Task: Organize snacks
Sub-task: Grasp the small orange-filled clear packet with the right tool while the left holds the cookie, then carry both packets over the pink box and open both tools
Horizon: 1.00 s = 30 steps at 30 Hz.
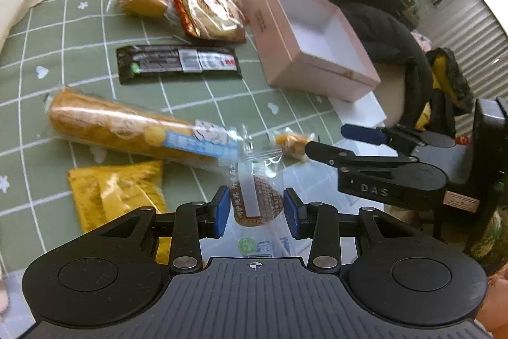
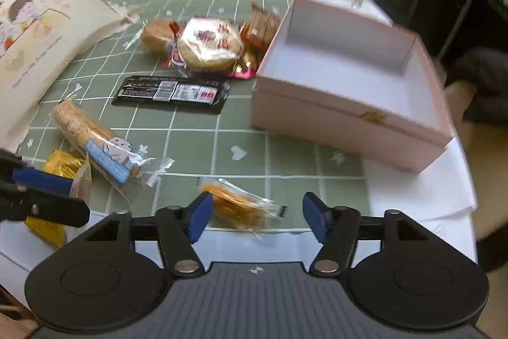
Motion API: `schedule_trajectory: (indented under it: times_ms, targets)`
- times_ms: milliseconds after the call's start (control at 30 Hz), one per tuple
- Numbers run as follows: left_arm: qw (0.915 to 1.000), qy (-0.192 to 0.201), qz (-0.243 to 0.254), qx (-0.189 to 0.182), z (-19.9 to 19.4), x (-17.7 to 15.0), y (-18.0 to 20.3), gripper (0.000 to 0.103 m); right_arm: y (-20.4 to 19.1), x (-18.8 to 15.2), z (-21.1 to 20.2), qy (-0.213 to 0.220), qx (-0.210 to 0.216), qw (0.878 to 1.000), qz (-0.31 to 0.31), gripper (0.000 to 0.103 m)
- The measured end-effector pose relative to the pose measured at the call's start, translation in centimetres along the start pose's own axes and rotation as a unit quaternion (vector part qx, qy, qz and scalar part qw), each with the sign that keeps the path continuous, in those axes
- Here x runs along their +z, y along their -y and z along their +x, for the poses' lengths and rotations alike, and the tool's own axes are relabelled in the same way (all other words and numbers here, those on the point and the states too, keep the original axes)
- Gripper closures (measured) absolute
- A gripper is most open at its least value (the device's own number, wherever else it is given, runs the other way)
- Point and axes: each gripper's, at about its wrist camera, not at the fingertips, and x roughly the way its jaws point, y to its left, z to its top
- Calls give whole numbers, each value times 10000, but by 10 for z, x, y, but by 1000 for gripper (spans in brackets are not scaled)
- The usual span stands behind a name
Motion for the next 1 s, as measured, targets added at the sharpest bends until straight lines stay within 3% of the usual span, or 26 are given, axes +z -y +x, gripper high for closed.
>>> schedule_trajectory:
  times_ms: [167,300,367,433,533,667,767,1000]
  targets:
    - [9991,-57,-256,347,11,-20,25,62,2,-6,9,205,501,9954,-792,39]
    - [9964,-31,-409,743,17,-37,51,62,4,-2,21,610,947,9832,-1436,39]
    - [9939,38,-509,981,16,-43,62,62,9,3,34,386,1378,9784,-1493,41]
    - [9907,112,-679,1170,14,-48,70,62,14,5,42,245,1717,9728,-1536,52]
    - [9878,201,-816,1311,12,-52,83,62,14,1,38,319,1610,9687,-1864,73]
    - [9876,283,-541,1445,18,-43,108,62,38,-10,18,221,1714,9707,-1667,74]
    - [9895,394,-237,1373,24,-30,129,62,63,-14,-10,319,1472,9786,-1404,74]
    - [9890,870,636,1014,22,15,174,61,125,12,-95,1317,1388,9807,-400,74]
